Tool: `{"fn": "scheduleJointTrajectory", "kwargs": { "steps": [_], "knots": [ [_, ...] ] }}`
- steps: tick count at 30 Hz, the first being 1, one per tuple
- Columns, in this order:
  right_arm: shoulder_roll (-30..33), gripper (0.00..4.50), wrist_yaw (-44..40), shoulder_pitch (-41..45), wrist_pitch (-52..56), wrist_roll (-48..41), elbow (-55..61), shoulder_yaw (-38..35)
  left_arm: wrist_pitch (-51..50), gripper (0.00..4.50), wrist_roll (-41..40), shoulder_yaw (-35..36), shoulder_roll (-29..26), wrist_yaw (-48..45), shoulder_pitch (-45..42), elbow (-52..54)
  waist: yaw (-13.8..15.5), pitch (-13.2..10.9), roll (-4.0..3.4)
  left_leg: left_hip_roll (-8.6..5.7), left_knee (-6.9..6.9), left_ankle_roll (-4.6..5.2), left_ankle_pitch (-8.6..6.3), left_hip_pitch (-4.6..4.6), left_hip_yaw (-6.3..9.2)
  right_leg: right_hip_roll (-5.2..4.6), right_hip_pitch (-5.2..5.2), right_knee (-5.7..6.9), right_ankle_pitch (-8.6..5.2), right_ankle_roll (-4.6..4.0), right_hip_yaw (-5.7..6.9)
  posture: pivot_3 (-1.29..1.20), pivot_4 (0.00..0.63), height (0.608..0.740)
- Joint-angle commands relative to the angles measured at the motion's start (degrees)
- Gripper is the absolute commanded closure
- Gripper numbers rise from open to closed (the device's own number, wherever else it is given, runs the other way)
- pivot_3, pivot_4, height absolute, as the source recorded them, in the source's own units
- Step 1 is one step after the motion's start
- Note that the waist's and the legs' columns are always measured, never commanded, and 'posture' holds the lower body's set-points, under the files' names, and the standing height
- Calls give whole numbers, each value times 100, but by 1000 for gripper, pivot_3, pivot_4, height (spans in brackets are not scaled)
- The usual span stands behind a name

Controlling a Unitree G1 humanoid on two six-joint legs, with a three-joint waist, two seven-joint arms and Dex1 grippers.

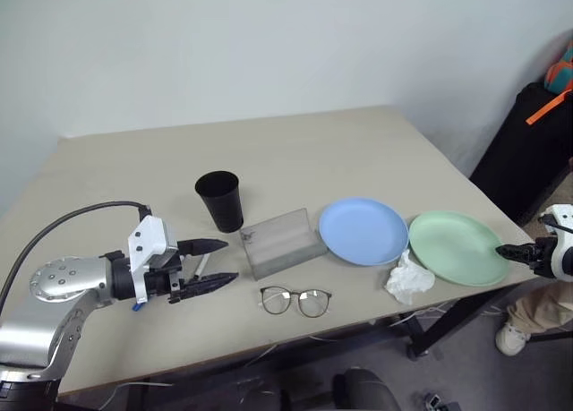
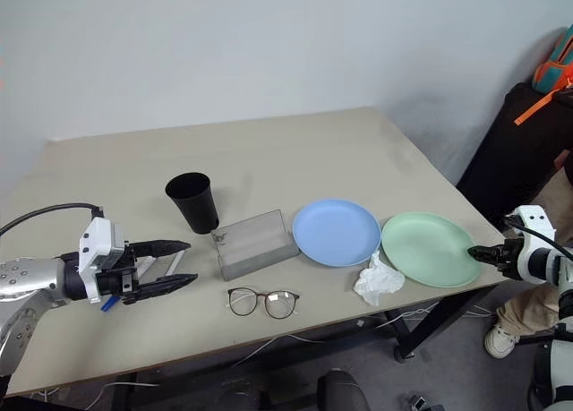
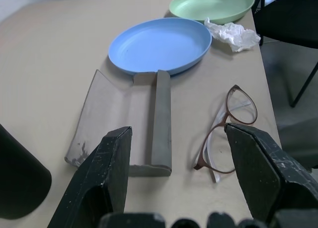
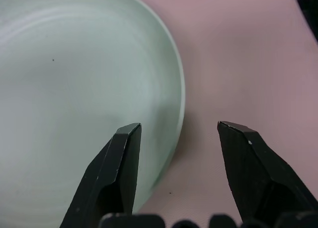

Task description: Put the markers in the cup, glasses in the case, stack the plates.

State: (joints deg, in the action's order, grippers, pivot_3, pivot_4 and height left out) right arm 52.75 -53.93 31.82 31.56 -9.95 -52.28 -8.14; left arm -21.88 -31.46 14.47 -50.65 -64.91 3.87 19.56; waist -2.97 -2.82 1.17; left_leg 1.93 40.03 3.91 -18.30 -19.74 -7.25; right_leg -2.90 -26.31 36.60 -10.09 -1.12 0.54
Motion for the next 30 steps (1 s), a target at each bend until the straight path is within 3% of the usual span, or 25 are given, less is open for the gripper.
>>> {"fn": "scheduleJointTrajectory", "kwargs": {
  "steps": [1,4,7,13,30],
  "knots": [
    [-54,1858,3,-37,-23,-42,161,-80,61,1363,-22,144,-51,22,-45,92,1,0,0,0,0,0,0,0,0,0,0,0,0,0,0,0,0,740],
    [-117,1858,38,-101,-7,-78,200,-124,58,1363,-17,162,-70,21,-58,66,-3,0,0,0,-1,0,0,0,0,0,0,0,0,0,0,0,0,740],
    [-169,2419,80,-120,15,-133,245,-205,59,1363,-3,152,-76,24,-78,36,0,0,-1,0,-1,-1,0,1,-1,0,0,0,0,0,0,0,0,740],
    [-205,4477,145,-27,159,-370,269,-491,68,1363,43,94,-67,44,-137,-19,0,0,-1,0,-2,-2,0,2,0,0,1,0,0,0,0,0,0,740],
    [156,4477,613,1344,834,-1287,-434,-1772,94,1363,128,25,13,124,-217,-75,-19,-5,-9,-2,-14,2,1,2,-2,0,-4,-5,0,0,-3,0,0,740]
  ]
}}
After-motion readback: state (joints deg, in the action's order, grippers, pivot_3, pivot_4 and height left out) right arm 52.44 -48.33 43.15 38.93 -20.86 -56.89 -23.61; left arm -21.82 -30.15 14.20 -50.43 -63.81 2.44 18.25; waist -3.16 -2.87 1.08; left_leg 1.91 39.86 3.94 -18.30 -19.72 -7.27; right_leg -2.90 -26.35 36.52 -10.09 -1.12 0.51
